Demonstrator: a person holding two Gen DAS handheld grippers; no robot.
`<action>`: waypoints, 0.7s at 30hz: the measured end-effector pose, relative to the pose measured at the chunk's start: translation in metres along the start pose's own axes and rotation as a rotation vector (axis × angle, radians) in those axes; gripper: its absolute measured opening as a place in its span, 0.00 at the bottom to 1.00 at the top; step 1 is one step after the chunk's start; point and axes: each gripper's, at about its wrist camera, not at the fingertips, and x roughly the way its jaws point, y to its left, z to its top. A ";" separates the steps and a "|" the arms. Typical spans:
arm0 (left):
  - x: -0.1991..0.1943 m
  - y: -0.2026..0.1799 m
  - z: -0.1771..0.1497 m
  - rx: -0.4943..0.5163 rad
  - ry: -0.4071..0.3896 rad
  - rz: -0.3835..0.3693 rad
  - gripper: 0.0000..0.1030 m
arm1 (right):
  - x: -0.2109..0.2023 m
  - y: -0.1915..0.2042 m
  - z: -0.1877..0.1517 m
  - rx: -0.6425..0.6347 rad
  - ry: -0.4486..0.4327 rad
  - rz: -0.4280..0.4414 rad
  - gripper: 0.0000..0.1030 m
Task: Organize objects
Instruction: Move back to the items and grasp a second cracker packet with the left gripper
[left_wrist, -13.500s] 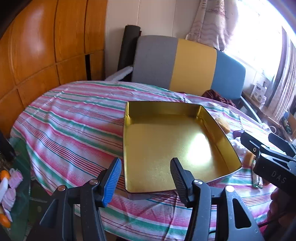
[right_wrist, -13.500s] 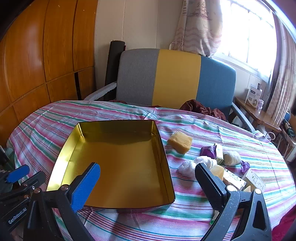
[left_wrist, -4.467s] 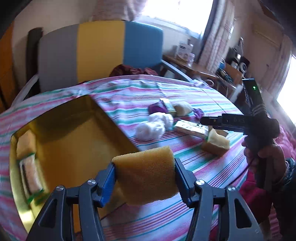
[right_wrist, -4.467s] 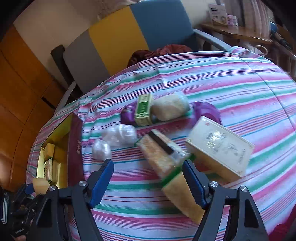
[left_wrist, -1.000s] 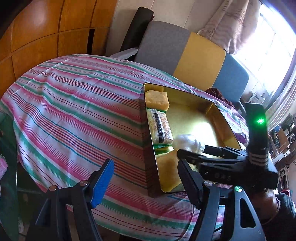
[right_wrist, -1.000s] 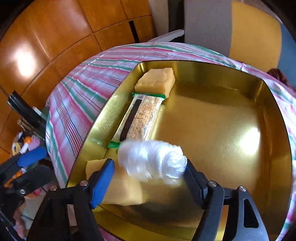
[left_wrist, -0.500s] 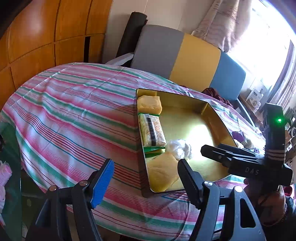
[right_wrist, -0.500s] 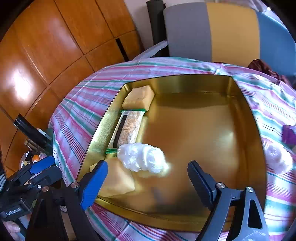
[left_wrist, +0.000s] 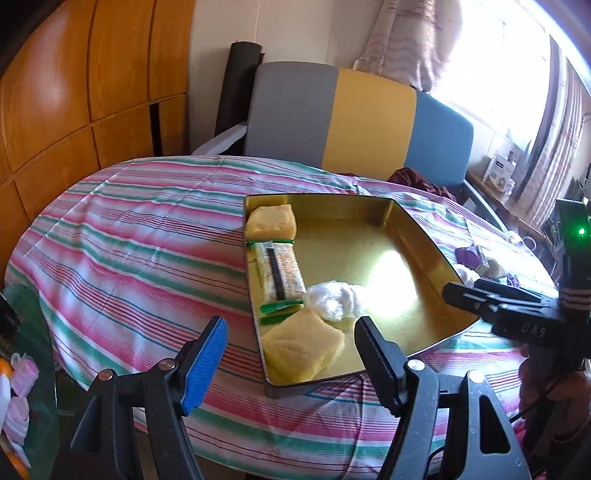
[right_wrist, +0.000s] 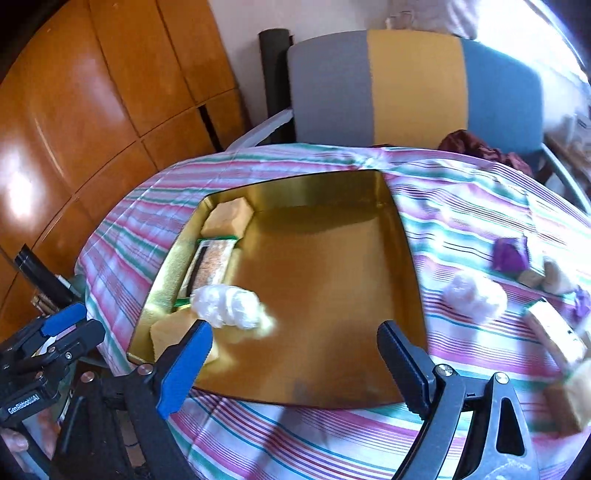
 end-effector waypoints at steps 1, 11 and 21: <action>0.000 -0.002 -0.001 0.004 0.002 -0.002 0.70 | -0.004 -0.005 -0.001 0.011 -0.005 -0.005 0.89; 0.011 -0.031 0.000 0.062 0.042 -0.056 0.63 | -0.052 -0.093 -0.009 0.162 -0.060 -0.136 0.89; 0.020 -0.083 0.006 0.186 0.066 -0.155 0.62 | -0.134 -0.246 -0.039 0.530 -0.172 -0.430 0.91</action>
